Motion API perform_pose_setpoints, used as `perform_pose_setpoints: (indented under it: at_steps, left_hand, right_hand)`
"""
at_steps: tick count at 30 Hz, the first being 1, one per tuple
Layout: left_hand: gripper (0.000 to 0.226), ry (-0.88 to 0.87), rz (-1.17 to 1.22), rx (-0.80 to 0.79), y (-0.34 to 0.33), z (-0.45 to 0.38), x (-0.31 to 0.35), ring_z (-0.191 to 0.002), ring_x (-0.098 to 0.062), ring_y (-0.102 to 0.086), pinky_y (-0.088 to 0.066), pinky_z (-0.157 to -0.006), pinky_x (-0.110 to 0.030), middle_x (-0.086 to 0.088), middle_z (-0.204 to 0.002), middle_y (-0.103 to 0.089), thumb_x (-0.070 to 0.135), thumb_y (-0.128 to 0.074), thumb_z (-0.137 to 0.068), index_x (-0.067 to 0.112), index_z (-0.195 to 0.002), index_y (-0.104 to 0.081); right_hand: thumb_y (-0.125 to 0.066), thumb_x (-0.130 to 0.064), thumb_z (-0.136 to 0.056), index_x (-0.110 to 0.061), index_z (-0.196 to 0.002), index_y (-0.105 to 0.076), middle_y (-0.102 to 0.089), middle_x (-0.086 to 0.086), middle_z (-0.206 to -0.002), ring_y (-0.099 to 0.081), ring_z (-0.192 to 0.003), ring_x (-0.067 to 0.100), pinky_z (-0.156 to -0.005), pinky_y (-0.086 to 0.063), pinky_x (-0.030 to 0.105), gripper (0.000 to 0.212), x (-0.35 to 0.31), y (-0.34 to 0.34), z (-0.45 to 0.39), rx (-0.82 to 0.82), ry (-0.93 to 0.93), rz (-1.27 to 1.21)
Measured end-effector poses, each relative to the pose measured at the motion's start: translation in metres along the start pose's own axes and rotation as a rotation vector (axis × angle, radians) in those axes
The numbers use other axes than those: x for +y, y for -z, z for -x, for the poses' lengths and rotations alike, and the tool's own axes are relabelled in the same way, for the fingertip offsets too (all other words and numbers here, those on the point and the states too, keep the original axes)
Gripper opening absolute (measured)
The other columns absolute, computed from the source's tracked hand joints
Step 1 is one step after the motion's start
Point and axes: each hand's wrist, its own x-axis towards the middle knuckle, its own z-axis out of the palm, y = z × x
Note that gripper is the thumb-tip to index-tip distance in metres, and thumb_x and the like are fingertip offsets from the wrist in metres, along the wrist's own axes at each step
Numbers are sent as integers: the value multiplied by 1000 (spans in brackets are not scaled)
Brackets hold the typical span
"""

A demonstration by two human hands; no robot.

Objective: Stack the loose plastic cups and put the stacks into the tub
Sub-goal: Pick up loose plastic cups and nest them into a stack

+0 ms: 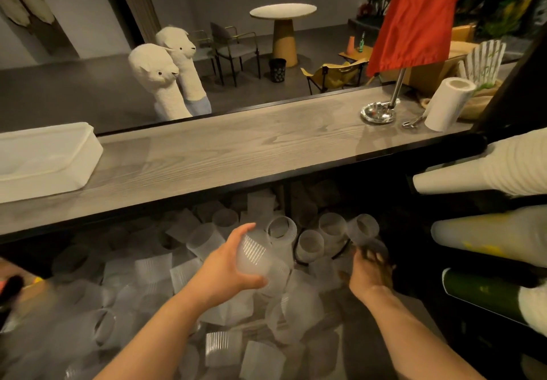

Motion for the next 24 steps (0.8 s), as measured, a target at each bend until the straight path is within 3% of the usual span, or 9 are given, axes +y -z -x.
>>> perform_pose_setpoints:
  at_steps: [5, 8, 10, 13, 15, 19, 21, 23, 24]
  left_hand:
    - [100, -14, -11, -10, 1, 10, -2, -82, 7, -52, -47, -67, -8, 17, -130, -38, 34, -85, -70, 58, -141, -19]
    - [102, -14, -10, -23, 1, 15, -7, -87, -5, -62, -51, -70, -10, 19, -133, -38, 34, -85, -69, 59, -141, -18]
    - [103, -15, -19, -31, 1, 18, -10, -92, -8, -64, -50, -69, -12, 19, -136, -38, 35, -86, -68, 59, -141, -18]
    - [103, -24, -35, -43, 4, 21, -14, -97, -9, -62, -50, -72, -15, 17, -145, -38, 38, -86, -67, 60, -140, -17]
    - [103, -35, -28, -50, 5, 23, -17, -95, -10, -63, -52, -75, -19, 15, -147, -38, 38, -85, -66, 62, -139, -17]
    - [106, -49, -41, -78, 6, 24, -21, -101, -16, -60, -54, -87, -29, 12, -149, -39, 43, -85, -63, 69, -135, -11]
    - [109, -73, -42, -97, 7, 22, -20, -115, -14, -55, -52, -96, -33, 12, -150, -38, 43, -85, -63, 70, -135, -9]
    - [113, -117, -43, -122, 10, 19, -17, -124, -5, -47, -45, -98, -24, 17, -149, -36, 39, -85, -65, 62, -143, -7]
    - [116, -140, -33, -137, 12, 18, -15, -118, -1, -49, -44, -93, -18, 20, -145, -36, 37, -85, -66, 58, -147, -5]
  right_hand:
    - [-51, -29, -96, -19, -145, -39, -33, 6, -152, -29, -141, 26, -118, -26, 38, 51, -3, -6, 6, -33, 23, -56]
    - [-52, -22, -97, -19, -136, -51, -51, 6, -138, -49, -127, 26, -105, -44, 37, 40, -3, 0, 8, -57, -9, -276]
    - [-54, -25, -96, -19, -136, -51, -56, 6, -133, -52, -123, 26, -100, -46, 35, 41, 2, 5, 11, -81, -7, -432]
    - [-60, -32, -94, -19, -114, -61, -67, 8, -109, -61, -100, 25, -82, -53, 37, 24, 7, 10, 16, 38, 9, -545]
    - [-61, -40, -92, -16, -102, -62, -64, 3, -93, -59, -88, 21, -75, -53, 37, 25, 5, 17, 21, 139, 13, -621]
    - [-60, -41, -93, -15, -101, -60, -60, 2, -96, -58, -91, 22, -73, -49, 36, 28, -8, 36, 31, 265, -47, -892]
    - [-59, -42, -93, -16, -97, -61, -63, 3, -93, -62, -91, 23, -76, -53, 40, 26, -22, 46, 42, 297, -36, -1118]
    - [-58, -40, -93, -16, -98, -63, -65, 7, -96, -64, -94, 23, -85, -55, 44, 25, -44, 58, 64, 227, 41, -1363]
    - [-59, -37, -93, -12, -100, -63, -66, 10, -101, -64, -98, 24, -88, -55, 44, 26, -57, 63, 76, 163, 107, -1489]
